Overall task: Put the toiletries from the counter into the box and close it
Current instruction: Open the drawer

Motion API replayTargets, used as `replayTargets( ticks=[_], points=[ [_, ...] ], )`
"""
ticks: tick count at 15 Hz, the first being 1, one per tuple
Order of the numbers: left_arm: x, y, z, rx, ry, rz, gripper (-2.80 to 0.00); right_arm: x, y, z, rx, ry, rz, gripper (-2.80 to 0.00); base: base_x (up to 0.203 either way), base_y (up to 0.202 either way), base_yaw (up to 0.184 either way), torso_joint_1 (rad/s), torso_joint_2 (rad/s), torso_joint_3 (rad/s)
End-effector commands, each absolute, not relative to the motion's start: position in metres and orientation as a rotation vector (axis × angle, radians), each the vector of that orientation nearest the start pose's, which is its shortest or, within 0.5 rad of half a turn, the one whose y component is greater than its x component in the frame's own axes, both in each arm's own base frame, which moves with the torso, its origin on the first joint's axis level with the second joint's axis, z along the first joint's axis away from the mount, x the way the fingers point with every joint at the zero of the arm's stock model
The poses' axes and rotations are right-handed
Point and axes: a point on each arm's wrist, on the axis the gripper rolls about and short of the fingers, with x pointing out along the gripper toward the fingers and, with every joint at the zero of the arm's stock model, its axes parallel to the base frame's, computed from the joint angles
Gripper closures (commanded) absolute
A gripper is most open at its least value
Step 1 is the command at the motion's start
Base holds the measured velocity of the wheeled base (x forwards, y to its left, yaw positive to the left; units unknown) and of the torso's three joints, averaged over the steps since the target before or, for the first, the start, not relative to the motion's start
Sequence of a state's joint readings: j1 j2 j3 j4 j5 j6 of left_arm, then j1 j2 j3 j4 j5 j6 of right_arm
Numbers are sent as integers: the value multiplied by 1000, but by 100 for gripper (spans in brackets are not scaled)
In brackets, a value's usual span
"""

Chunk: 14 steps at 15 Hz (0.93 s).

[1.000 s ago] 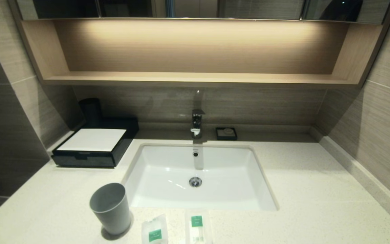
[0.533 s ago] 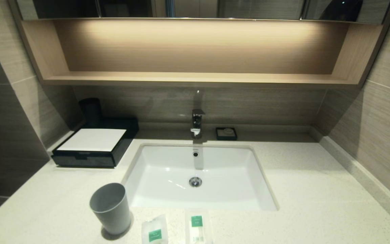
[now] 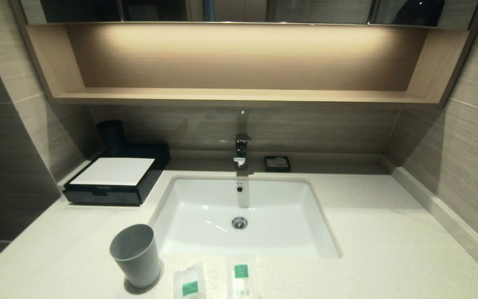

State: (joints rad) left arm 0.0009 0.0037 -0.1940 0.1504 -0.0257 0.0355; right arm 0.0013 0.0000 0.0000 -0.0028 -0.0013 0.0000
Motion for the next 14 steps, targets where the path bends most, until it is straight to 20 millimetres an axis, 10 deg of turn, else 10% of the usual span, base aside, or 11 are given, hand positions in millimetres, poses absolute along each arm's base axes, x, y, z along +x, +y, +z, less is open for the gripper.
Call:
replayTargets(
  ticks=[1,14],
  points=[
    [-39,-1,123,34,-29,-27,0,-23,0,76,0,-3,0,0,0,0,0,0,0,0],
    [76,-1,202,-65,224,-23,0,-23,0,75,0,-2,0,0,0,0,0,0,0,0]
  ],
)
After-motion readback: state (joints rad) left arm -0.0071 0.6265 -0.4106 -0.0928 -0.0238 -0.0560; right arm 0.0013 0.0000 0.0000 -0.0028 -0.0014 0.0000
